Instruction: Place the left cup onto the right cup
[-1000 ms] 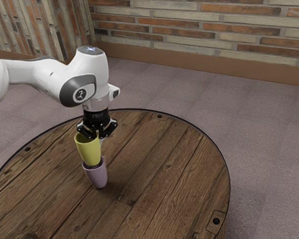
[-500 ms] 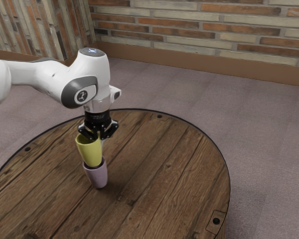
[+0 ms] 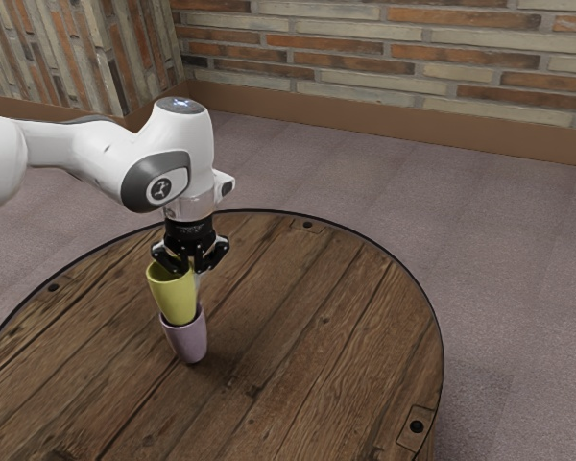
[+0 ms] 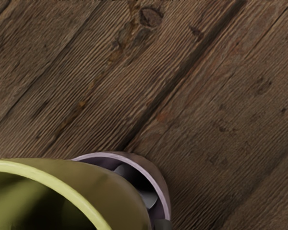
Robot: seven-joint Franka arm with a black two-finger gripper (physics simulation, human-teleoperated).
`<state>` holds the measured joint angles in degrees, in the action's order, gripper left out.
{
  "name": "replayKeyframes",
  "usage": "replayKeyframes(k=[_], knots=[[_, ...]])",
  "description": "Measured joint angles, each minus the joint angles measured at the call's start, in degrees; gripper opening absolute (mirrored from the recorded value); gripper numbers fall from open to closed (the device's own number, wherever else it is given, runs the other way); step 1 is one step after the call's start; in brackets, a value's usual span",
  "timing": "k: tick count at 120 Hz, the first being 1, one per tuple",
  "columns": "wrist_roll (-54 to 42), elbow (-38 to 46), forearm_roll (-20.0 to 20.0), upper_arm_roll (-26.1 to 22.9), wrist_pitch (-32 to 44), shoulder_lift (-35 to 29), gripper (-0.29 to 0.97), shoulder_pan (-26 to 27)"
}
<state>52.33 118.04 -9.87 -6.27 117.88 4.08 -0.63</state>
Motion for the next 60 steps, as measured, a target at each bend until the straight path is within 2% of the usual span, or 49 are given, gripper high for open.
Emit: replayKeyframes(k=[14, 26, 41, 60], knots=[[-0.19, -0.29, -0.31, 0.15, 0.07, -0.04, 0.29, 0.03], [-0.35, -0.52, -0.41, 0.20, 0.07, -0.14, 0.43, -0.05], [-0.54, -1.05, -0.50, 0.14, -0.19, -0.56, 0.54, -0.06], [-0.74, -1.52, -0.57, 0.12, -0.46, -0.69, 0.62, 0.05]])
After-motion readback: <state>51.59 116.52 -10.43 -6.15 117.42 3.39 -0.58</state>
